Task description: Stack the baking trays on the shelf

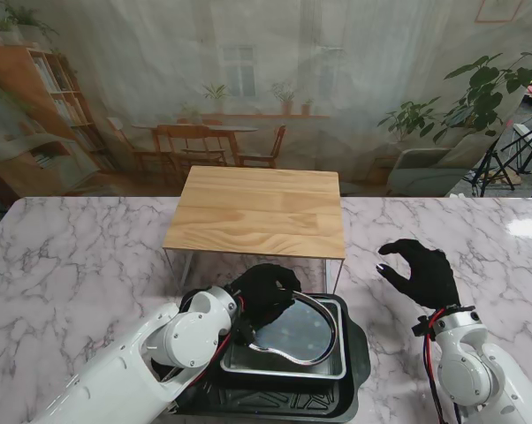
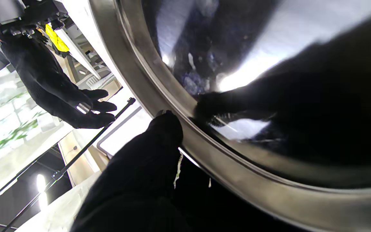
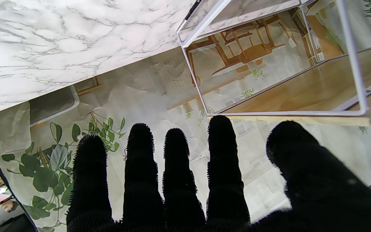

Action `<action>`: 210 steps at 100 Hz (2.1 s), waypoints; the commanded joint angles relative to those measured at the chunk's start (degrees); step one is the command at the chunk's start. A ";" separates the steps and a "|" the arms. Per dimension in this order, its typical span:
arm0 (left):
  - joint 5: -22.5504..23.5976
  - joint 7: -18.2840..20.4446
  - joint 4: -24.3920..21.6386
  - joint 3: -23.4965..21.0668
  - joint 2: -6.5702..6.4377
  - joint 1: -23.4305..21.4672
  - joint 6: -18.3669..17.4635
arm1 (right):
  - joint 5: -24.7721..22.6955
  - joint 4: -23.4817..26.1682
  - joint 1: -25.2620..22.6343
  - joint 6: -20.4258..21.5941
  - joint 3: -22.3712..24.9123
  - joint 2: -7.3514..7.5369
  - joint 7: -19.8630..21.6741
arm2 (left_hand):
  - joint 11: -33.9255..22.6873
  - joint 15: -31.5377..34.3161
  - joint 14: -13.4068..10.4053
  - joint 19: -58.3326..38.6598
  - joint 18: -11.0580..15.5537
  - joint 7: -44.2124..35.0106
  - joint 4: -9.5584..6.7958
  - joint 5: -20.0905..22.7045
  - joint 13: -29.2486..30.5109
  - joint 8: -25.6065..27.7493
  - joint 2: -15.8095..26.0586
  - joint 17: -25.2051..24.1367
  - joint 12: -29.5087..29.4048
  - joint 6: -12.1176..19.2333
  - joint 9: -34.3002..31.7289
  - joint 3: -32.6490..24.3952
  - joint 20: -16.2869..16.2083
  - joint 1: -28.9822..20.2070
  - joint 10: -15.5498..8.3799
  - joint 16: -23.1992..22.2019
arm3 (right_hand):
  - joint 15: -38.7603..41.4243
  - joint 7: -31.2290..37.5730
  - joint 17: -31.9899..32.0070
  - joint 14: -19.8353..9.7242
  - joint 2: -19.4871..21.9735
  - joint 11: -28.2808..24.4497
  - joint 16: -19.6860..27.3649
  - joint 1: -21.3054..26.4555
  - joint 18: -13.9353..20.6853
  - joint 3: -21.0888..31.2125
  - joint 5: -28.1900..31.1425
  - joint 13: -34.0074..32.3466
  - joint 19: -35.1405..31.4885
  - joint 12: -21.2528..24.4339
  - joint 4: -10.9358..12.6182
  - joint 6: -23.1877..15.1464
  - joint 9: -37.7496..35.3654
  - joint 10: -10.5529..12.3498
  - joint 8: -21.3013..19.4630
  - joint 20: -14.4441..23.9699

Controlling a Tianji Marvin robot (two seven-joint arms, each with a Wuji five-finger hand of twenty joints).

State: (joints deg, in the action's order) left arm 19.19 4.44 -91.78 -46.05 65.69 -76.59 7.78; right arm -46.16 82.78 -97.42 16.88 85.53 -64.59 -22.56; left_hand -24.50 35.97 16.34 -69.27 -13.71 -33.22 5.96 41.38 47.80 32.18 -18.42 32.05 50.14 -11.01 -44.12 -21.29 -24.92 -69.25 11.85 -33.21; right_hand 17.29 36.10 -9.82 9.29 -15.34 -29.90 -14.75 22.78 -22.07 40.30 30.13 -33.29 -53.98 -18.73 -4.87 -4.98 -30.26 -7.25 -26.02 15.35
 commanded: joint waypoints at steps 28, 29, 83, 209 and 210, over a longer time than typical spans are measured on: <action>-1.39 4.67 -0.64 0.17 -1.10 -0.46 -1.06 | -0.39 -0.16 -0.20 0.23 0.17 0.09 0.40 | 1.85 -3.28 3.40 6.59 2.30 12.66 -5.68 -11.13 -10.94 -3.15 9.79 -10.26 -12.96 1.07 15.05 8.53 -2.80 -4.70 1.41 -1.40 | -2.17 -0.76 1.22 -0.89 1.98 -0.29 0.34 0.15 0.57 -1.49 -1.61 1.92 1.17 -0.04 1.04 -0.23 1.85 0.48 -0.47 0.38; -1.46 4.78 -0.72 0.10 -1.13 -0.54 -1.06 | -0.37 -0.16 -0.21 0.23 0.17 0.09 0.40 | 1.98 -3.51 3.51 6.86 2.05 13.11 -5.84 -11.47 -11.51 -3.25 10.03 -10.73 -14.86 1.03 15.79 9.29 -2.93 -4.62 1.43 -1.36 | -2.16 -0.75 1.23 -0.87 1.99 -0.29 0.34 0.16 0.56 -1.49 -1.59 1.90 1.17 -0.04 1.04 -0.24 1.84 0.45 -0.47 0.39; -2.03 12.05 -8.76 -6.57 -3.89 -5.75 -3.39 | -0.18 -0.16 -0.29 0.33 0.39 -0.01 0.01 | 8.33 -12.24 4.41 17.27 -4.65 21.06 -7.89 -14.45 -23.30 -7.09 14.13 -23.95 -27.04 -0.91 21.90 20.96 -1.59 5.68 2.04 3.10 | -2.12 -0.72 1.18 -0.85 1.98 -0.33 0.28 0.37 0.66 -1.43 -1.51 1.92 1.25 -0.09 1.08 -0.10 1.83 0.31 -0.51 0.59; 0.84 10.17 -20.22 -24.09 -4.55 -18.01 -14.94 | -0.05 0.15 -0.77 0.81 0.91 -0.16 -0.63 | 9.54 -13.47 4.85 18.13 -1.85 21.37 -7.59 -11.33 -24.81 -2.28 16.89 -25.87 -26.78 -1.57 18.40 21.54 -1.91 6.10 3.05 3.72 | -2.07 -0.82 1.20 -0.90 1.96 -0.36 0.23 -0.05 1.25 -1.42 -1.63 2.12 1.25 -0.14 1.17 0.05 1.95 0.25 -0.54 1.11; 0.89 10.04 -20.31 -24.36 -4.53 -18.12 -15.17 | -0.06 0.16 -0.78 0.82 0.92 -0.16 -0.64 | 9.52 -13.46 4.84 18.15 -1.86 21.38 -7.59 -11.35 -24.82 -2.25 16.91 -25.89 -26.77 -1.55 18.37 21.55 -1.89 6.13 3.10 3.72 | -2.07 -0.83 1.20 -0.86 1.95 -0.38 0.23 -0.07 1.25 -1.43 -1.64 2.13 1.24 -0.14 1.17 0.04 1.91 0.23 -0.54 1.11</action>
State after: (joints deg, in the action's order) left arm 20.01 15.11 -111.17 -69.52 61.44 -94.40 -7.19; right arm -46.18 82.81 -97.77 17.65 86.35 -64.60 -23.04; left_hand -15.82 23.70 21.99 -51.47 -17.39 -12.71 -0.68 28.70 23.62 29.21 -4.29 5.97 23.57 -12.40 -25.07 -1.05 -26.21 -63.85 14.55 -30.27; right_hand 17.29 36.10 -9.75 9.29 -15.34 -29.90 -14.75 22.78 -22.07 40.29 30.11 -33.29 -53.74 -18.73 -4.87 -4.97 -30.25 -7.25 -26.02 15.38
